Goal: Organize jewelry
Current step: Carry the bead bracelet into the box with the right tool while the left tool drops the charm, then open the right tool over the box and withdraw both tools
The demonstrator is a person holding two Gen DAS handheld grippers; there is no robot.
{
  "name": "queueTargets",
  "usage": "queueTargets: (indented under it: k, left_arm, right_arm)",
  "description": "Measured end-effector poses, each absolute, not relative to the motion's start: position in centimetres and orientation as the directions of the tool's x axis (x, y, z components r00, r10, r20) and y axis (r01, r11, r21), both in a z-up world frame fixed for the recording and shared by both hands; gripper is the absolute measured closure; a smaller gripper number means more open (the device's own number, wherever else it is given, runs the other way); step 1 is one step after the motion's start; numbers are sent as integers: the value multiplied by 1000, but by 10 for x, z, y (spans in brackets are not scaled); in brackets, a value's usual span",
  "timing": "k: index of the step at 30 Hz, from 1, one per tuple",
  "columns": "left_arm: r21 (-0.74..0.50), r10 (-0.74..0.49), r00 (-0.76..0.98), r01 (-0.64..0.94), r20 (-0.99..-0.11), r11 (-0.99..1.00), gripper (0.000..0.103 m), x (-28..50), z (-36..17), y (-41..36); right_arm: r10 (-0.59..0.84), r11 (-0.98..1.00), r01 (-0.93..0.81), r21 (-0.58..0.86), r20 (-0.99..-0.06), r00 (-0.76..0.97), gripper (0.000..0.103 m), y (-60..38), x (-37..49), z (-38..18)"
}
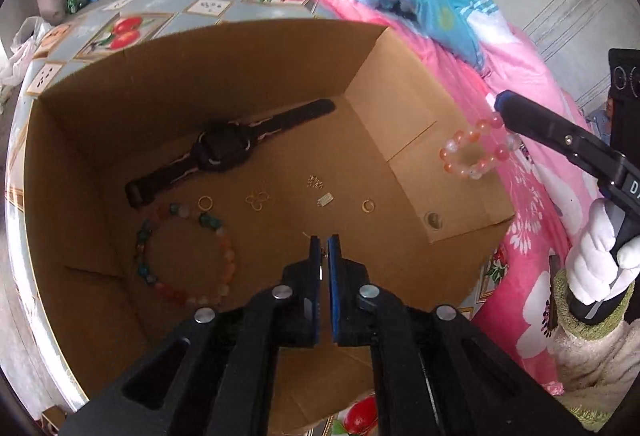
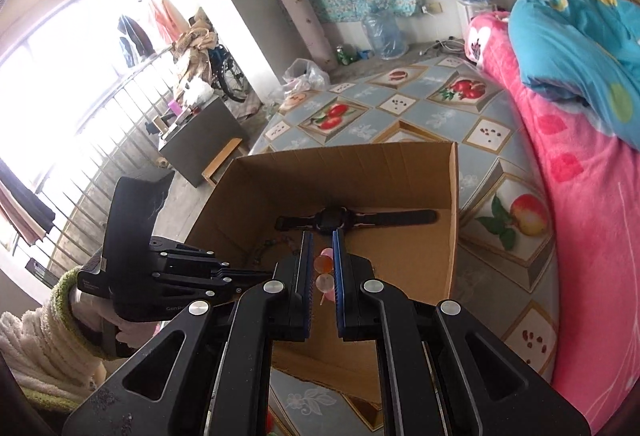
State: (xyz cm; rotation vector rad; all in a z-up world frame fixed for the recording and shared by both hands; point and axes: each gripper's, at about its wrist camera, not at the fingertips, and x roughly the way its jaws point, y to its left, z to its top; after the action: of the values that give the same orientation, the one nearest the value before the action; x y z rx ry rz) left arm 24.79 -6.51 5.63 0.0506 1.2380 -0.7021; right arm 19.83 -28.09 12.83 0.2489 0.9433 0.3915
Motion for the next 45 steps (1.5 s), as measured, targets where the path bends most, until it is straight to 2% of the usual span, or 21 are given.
queueTargets:
  k: [2,5,10,12,14,18,22,25,28,34,37,41,45]
  left_arm:
    - [-346,-463,130,499,-876,795,80,249,49,-63]
    - [-372,-484,127,484,-866,792,70,248,48,-58]
    - [-369,-505,223,456,-834,810,68,241,62,-39]
    - [-373,-517,276,438,-810,818,65,234,72,-26]
    - [-369,-519,340,418,-784,830,60,225,83,-9]
    - [-342,-483,486,353,-728,871,54,205,106,28]
    - [-303,-408,602,273,-686,913,47,189,124,63]
    - [-261,-338,644,215,-686,941,35,183,123,83]
    - [-267,-319,610,178,-725,947,33,186,105,91]
    - [-398,-429,488,171,-760,901,32,198,62,77]
    - [-486,-511,427,176,-746,856,31,201,49,67]
    - [-424,-445,463,155,-767,892,29,197,52,59]
    - [-421,-434,463,138,-773,897,29,184,53,63]
  right_arm:
    - [429,903,-221,368,-754,498,96,-279,206,121]
    - [427,904,-222,365,-780,457,96,-278,219,111]
    - [411,910,-225,347,-818,402,95,-274,241,98]
    - [343,936,-228,268,-845,411,95,-270,248,97]
    - [262,957,-234,173,-861,436,90,-266,250,97]
    - [173,973,-221,68,-849,500,90,-271,248,103]
    - [153,984,-159,77,-818,554,88,-286,233,113]
    - [146,989,-92,113,-795,589,79,-300,215,117]
    - [167,980,-15,197,-787,593,73,-317,197,110]
    - [324,909,78,409,-812,485,70,-331,181,66]
    - [292,927,71,369,-826,483,70,-318,175,66]
    - [283,933,62,353,-832,476,70,-306,163,68]
    - [297,921,83,380,-826,479,70,-307,145,64]
